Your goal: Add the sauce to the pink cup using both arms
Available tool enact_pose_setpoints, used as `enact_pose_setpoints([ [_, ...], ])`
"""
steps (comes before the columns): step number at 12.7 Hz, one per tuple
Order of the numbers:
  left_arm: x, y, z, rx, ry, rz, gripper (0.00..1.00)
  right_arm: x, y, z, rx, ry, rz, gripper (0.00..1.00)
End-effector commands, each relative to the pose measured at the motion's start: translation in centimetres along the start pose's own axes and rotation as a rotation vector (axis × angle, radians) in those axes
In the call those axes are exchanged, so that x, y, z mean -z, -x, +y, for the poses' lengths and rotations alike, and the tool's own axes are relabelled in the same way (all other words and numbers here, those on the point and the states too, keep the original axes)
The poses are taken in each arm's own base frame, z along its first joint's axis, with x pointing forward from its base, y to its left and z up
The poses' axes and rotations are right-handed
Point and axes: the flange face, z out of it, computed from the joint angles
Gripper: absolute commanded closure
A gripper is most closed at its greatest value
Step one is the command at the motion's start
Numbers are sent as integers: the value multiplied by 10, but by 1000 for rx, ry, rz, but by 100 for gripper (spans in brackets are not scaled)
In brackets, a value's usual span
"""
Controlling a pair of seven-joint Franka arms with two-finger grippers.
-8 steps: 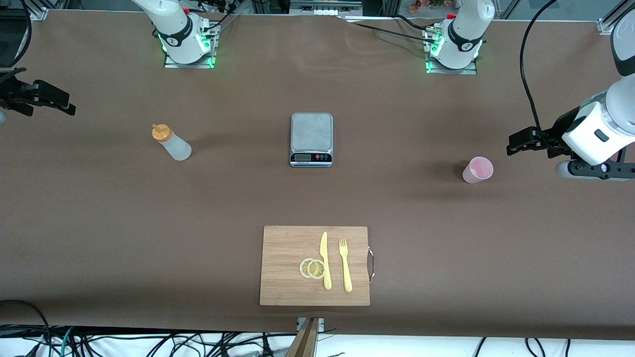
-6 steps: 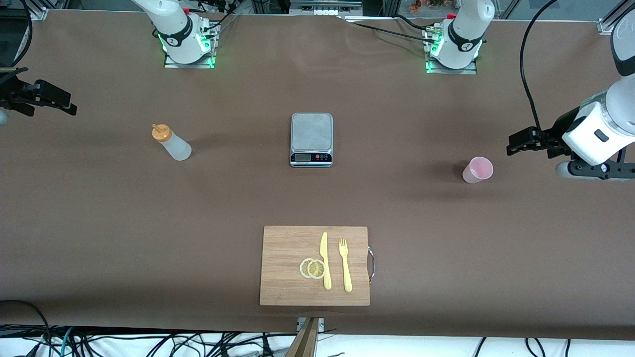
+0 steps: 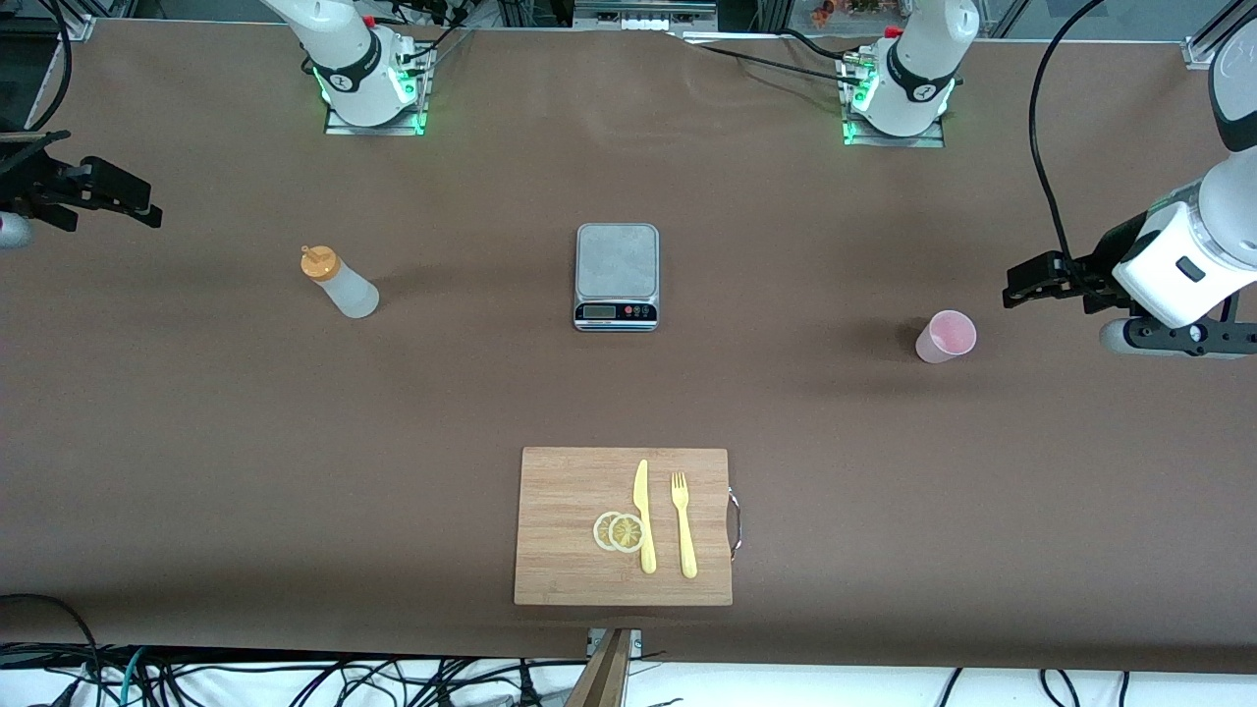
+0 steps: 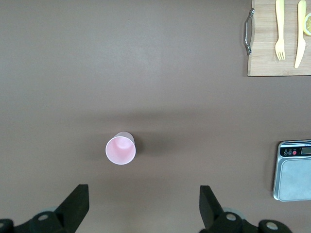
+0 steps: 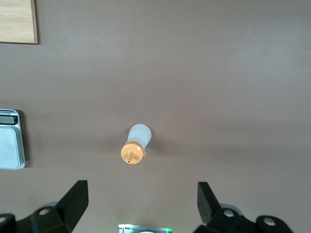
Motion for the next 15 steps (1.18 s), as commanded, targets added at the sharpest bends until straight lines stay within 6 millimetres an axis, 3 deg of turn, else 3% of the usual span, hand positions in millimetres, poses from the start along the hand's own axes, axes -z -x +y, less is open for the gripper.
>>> enact_pose_setpoints([
  [1,5,-3,1,1,-8,7,0,9,3,-1,8,-2,8,1],
  [9,5,-3,0,-2,-9,7,0,8,3,-1,13,-2,5,1],
  [15,-10,-8,-4,-6,-13,-20,0,9,4,-1,13,-2,7,1],
])
